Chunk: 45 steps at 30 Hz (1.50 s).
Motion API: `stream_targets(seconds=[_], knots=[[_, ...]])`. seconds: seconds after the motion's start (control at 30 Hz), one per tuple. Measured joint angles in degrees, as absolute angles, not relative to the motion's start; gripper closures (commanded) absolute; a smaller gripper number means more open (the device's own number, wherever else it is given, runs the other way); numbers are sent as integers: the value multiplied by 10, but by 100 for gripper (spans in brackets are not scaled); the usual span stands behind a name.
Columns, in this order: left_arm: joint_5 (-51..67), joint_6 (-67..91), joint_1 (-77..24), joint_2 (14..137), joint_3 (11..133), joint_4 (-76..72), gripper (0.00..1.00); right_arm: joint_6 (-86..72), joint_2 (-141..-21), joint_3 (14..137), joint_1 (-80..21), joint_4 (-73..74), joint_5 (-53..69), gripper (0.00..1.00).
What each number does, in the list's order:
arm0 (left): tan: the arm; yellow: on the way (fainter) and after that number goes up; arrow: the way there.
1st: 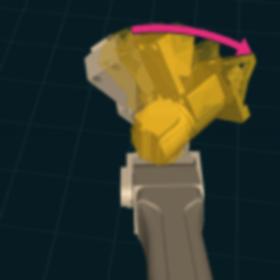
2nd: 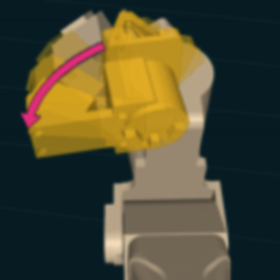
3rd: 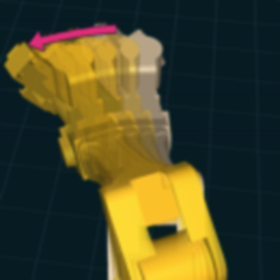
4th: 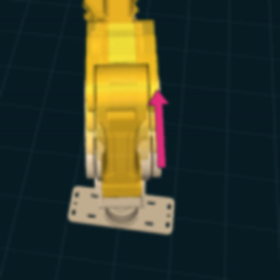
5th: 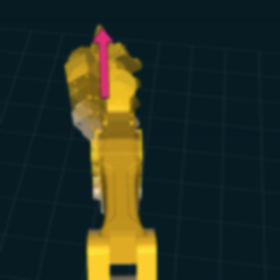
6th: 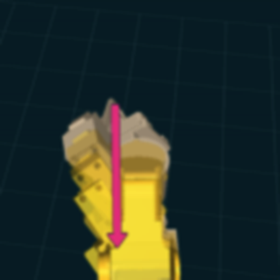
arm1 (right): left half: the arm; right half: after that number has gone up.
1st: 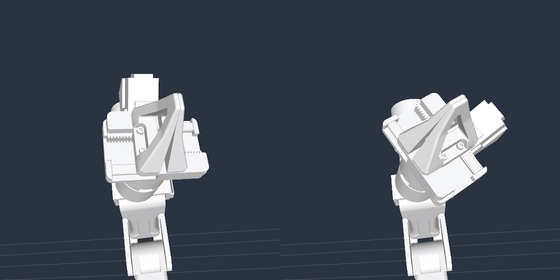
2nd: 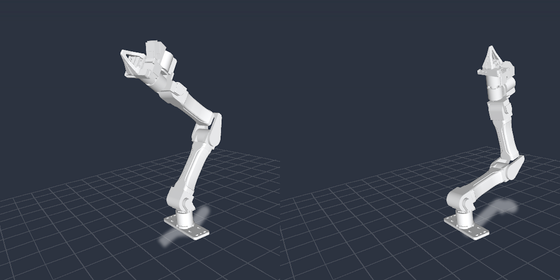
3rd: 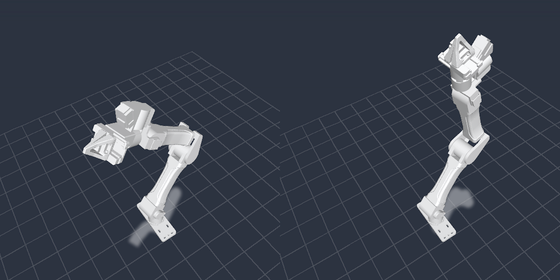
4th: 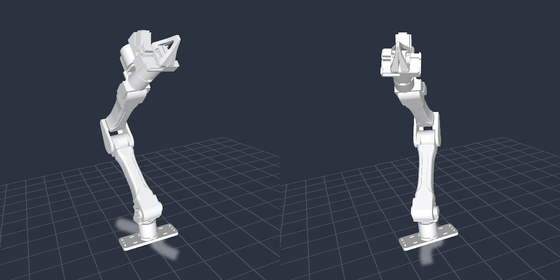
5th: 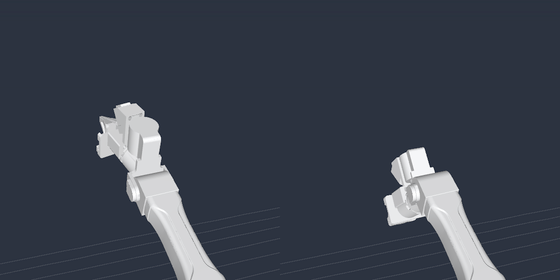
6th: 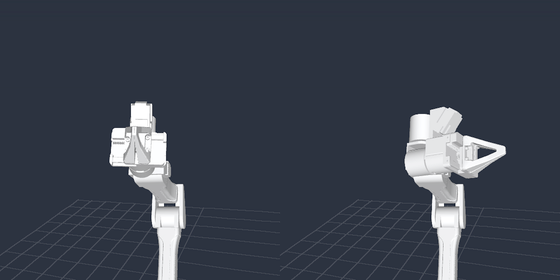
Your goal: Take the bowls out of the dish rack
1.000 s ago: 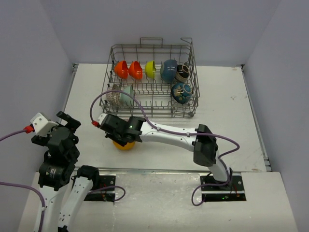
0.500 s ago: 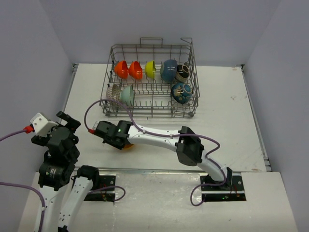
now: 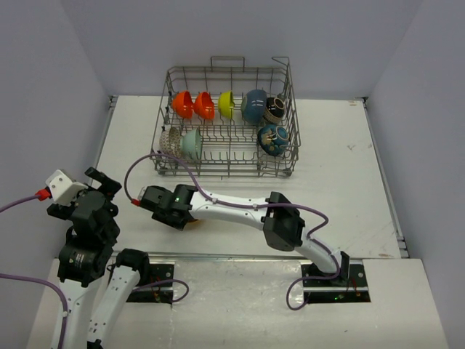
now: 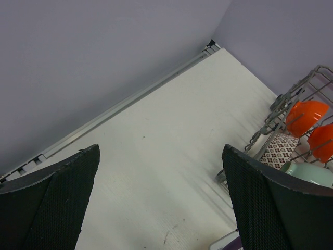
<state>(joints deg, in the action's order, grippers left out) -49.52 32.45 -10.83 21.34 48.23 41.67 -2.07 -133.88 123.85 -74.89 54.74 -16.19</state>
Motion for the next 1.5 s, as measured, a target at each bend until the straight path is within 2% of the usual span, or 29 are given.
stream_targets(seconds=[0.2,0.27,0.3,0.47,0.77,1.3,1.4,1.43,1.5], knots=[[-495,324,-108,213,482,417,0,-21,-1339,1239,-755,547,-155,50],[-495,324,-108,213,482,417,0,-21,-1338,1238,-756,547,-149,59],[-495,324,-108,213,482,417,0,-22,-1337,1237,-756,546,-141,68],[-495,324,-108,213,482,417,0,-25,-1327,1231,-756,544,-117,83],[-495,324,-108,213,482,417,0,-30,-1326,1217,-752,531,-102,93],[-495,324,-108,210,482,417,0,-39,-1328,1214,-743,521,-92,95],[-495,324,-108,210,482,417,0,-39,-1328,1210,-742,517,-92,92],[-495,324,-108,210,482,417,0,-40,-1328,1208,-741,515,-92,82],[-495,324,-108,210,482,417,0,-43,-1328,1204,-741,513,-92,76]])
